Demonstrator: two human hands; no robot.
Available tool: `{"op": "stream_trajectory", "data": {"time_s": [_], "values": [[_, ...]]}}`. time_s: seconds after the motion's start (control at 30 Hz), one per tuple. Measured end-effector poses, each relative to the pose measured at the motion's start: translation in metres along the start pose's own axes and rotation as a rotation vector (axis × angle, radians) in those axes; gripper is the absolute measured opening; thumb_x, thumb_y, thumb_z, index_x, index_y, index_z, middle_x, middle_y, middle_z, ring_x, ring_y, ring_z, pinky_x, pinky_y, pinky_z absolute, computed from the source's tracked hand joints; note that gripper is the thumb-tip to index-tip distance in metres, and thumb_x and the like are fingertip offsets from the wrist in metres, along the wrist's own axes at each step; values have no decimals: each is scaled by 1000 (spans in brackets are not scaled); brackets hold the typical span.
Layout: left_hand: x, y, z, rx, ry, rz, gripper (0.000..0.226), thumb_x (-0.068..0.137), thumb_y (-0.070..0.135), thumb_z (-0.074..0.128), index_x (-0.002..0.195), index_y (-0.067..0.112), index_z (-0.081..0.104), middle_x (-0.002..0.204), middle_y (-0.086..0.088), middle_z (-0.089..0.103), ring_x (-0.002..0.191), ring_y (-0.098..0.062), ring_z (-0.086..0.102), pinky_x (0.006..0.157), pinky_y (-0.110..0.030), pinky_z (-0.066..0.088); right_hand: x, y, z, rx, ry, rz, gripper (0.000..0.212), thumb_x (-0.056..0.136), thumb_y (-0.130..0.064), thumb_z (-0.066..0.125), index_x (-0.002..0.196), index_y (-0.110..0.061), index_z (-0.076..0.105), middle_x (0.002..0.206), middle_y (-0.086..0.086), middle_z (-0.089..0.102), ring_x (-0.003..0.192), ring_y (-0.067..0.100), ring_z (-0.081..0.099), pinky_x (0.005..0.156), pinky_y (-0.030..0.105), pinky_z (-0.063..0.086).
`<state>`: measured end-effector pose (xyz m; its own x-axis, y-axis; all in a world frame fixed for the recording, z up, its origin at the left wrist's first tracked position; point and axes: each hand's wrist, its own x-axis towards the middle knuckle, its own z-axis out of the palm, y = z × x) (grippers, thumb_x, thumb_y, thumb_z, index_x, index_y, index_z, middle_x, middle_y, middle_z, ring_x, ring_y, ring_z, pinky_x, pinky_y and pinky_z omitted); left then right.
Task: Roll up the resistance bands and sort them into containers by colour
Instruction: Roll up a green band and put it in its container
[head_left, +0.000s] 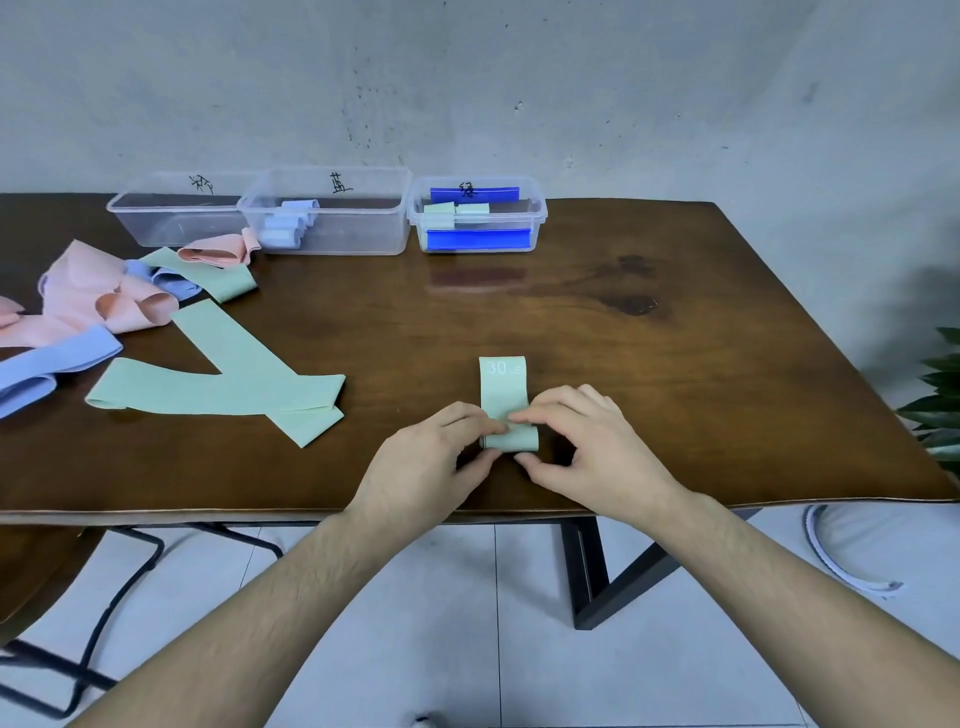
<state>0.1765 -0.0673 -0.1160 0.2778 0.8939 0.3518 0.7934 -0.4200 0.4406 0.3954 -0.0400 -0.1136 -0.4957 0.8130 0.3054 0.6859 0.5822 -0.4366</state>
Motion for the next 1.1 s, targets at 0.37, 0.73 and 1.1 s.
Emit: {"op": "stream_trajectory", "data": {"time_s": [0.37, 0.73, 1.1], "values": [[4, -2, 2, -4, 3, -11, 27, 93, 33, 65, 119, 29, 65, 117, 19, 55, 67, -8, 49, 58, -21, 50, 11, 5, 0, 11, -17, 8, 27, 89, -33, 70, 116, -36, 67, 113, -22, 61, 101, 8, 50, 95, 40, 45], [12, -7, 6, 90, 6, -35, 31, 97, 36, 56, 126, 28, 64, 117, 17, 57, 73, -13, 62, 57, -31, 53, 14, 8, 1, -65, -2, -9, 31, 91, -38, 68, 122, -37, 66, 120, -21, 57, 106, 3, 44, 93, 35, 42], [22, -8, 2, 130, -31, -19, 32, 93, 40, 63, 124, 32, 61, 118, 18, 52, 67, -10, 55, 52, -21, 42, 23, 16, 5, -21, 12, 27, 33, 89, -37, 70, 121, -35, 67, 116, -23, 58, 103, 5, 45, 95, 41, 43]]}}
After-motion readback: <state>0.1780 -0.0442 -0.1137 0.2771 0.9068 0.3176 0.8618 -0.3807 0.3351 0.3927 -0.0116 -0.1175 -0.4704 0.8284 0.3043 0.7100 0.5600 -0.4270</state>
